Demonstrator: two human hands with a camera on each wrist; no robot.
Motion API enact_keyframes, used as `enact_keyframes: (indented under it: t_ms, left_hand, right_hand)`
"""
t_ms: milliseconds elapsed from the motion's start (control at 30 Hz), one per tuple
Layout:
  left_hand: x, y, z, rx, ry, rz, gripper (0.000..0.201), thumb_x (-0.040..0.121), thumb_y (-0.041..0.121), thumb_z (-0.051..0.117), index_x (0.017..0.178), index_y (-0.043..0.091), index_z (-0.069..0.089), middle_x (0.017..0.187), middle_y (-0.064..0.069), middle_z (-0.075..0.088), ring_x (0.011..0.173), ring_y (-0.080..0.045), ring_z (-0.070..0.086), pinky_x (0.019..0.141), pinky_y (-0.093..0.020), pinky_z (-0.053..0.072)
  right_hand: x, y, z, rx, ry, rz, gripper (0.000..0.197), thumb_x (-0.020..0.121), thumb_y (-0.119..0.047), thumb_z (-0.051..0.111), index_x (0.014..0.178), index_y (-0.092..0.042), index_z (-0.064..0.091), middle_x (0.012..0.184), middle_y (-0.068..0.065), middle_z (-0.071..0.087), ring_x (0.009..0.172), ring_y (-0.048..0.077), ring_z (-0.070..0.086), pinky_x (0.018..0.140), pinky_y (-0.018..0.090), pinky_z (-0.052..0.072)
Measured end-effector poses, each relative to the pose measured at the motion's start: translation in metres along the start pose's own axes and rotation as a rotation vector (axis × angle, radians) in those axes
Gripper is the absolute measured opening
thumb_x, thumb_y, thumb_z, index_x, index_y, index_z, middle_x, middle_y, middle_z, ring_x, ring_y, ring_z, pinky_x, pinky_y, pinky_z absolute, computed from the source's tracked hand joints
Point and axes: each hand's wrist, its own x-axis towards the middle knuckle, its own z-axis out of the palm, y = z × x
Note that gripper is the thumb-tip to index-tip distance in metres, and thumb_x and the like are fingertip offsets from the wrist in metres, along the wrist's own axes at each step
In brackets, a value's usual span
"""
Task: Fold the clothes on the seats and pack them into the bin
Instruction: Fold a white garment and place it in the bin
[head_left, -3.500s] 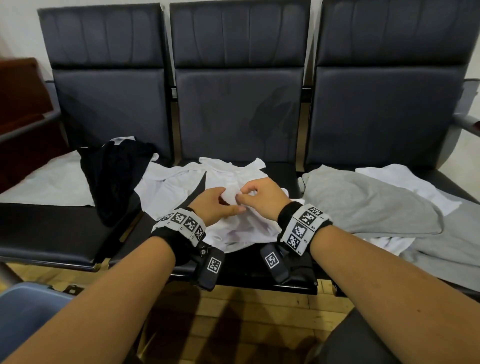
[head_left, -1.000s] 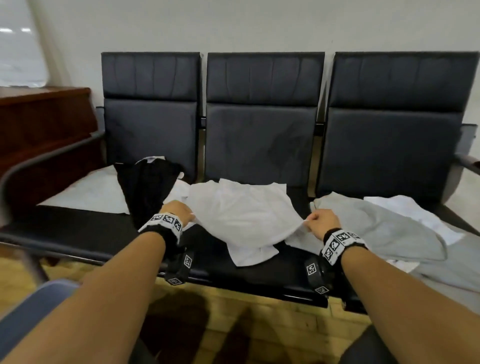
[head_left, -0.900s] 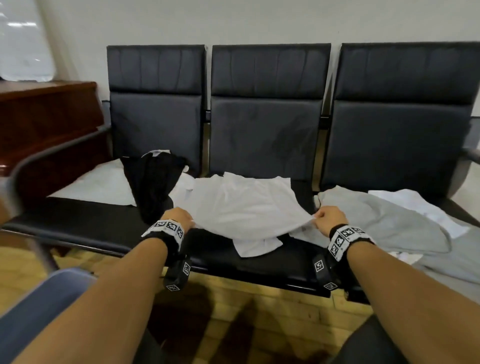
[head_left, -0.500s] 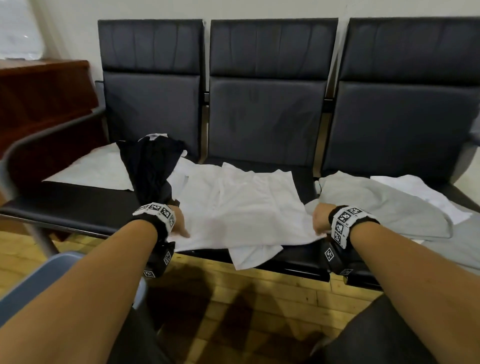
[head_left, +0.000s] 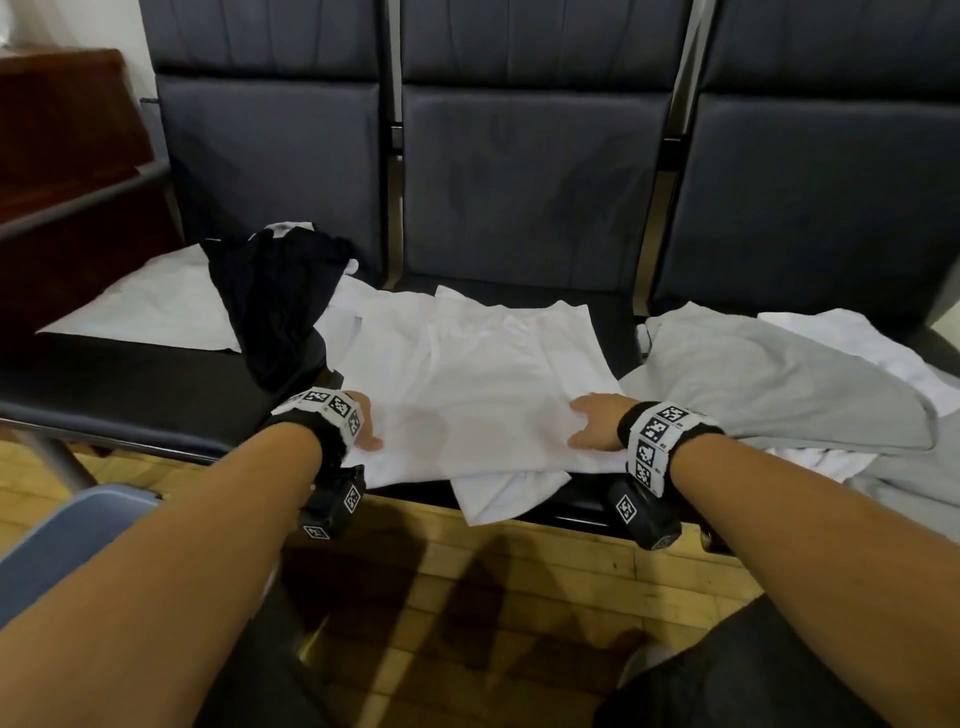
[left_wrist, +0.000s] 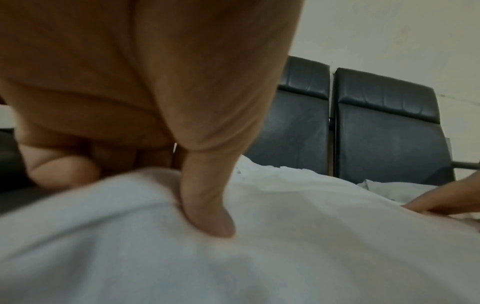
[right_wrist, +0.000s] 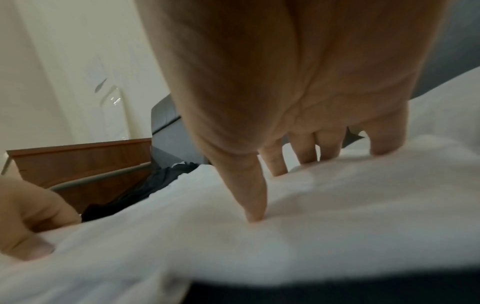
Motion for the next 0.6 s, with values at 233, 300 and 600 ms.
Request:
enact_keyframes:
  t_ms: [233, 300, 600]
  left_hand:
    - [0.031, -0.003, -0.051, -0.212, -0.007, -0.059, 0.053, 0.089, 0.058, 0.054, 0.065, 0.01, 0.058, 0.072, -0.002, 0.064, 0.071, -0.02, 0.06, 0.067, -0.026, 0.047]
    - [0.047, -0.003, -0.07, -0.37, 0.024, -0.077, 0.046, 0.092, 0.047, 0.055, 0.069, 0.007, 0.057, 0.075, -0.005, 0.064, 0.065, -0.018, 0.058, 0.057, -0.025, 0.044]
    - [0.151, -0.003, -0.101, -1.059, 0.155, -0.228, 0.017, 0.091, 0.025, 0.06, 0.099, 0.009, 0.059, 0.079, -0.004, 0.05, 0.074, -0.021, 0.051, 0.067, -0.03, 0.045]
  right_hand:
    - [0.054, 0.014, -0.065, 0.225, 0.233, 0.13, 0.051, 0.091, -0.043, 0.061, 0.114, 0.002, 0.064, 0.111, 0.014, 0.064, 0.1, 0.031, 0.061, 0.075, 0.03, 0.045]
    - [0.08, 0.018, -0.081, 0.383, 0.29, 0.19, 0.054, 0.088, -0.042, 0.066, 0.118, 0.003, 0.062, 0.105, 0.016, 0.063, 0.082, 0.029, 0.059, 0.067, 0.03, 0.044]
    - [0.195, 0.041, -0.105, 0.776, 0.318, 0.384, 0.045, 0.075, -0.039, 0.072, 0.102, -0.006, 0.057, 0.097, 0.017, 0.068, 0.096, 0.037, 0.068, 0.089, 0.05, 0.055]
